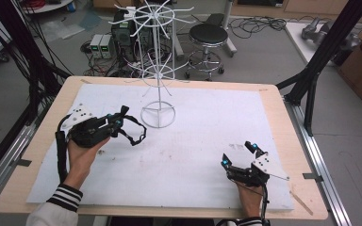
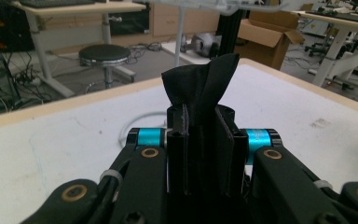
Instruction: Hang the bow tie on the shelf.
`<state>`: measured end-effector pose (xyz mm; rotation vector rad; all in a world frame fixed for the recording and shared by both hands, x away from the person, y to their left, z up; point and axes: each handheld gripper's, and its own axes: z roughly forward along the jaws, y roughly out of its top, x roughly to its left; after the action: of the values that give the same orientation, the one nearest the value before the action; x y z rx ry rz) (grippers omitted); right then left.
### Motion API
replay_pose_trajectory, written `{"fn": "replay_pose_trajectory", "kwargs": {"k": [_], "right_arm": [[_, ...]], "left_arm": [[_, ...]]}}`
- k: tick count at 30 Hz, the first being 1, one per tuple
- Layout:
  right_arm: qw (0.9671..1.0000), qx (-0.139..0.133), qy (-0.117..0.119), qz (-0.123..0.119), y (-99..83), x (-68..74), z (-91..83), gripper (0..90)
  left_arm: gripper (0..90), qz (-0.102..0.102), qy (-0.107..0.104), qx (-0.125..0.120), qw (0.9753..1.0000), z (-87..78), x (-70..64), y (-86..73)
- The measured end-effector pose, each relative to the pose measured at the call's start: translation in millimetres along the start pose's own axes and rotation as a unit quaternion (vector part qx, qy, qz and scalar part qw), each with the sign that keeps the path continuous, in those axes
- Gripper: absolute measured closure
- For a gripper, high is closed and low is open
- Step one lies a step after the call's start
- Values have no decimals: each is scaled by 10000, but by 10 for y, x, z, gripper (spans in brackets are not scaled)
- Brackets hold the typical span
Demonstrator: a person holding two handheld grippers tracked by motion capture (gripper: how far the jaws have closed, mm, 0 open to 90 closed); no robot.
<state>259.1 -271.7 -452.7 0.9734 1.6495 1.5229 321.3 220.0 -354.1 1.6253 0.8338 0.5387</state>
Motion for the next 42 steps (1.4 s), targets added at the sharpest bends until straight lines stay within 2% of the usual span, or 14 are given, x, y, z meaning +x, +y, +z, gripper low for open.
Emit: {"fn": "replay_pose_trajectory", "kwargs": {"k": [1,5,6,21,24,31,42], "right_arm": [[10000,0,0,-3,0,0,0,34],[10000,1,1,-1,0,0,0,34],[10000,0,2,-2,0,0,0,34],[10000,0,5,24,-1,-1,-1,34],[10000,7,13,43,0,-1,-3,34],[10000,14,15,54,0,-3,-5,34],[10000,-2,13,43,-1,-1,-2,34]], "left_arm": [[762,19,3,-69,10000,0,-14,66],[762,82,2,-171,9998,2,-45,160],[762,169,12,-240,9996,3,-75,217],[762,447,-12,-428,9981,56,-189,589],[762,513,7,-411,9978,96,-203,636],[762,498,-6,-444,9978,191,-210,713],[762,453,63,-408,9981,352,-177,730]]}}
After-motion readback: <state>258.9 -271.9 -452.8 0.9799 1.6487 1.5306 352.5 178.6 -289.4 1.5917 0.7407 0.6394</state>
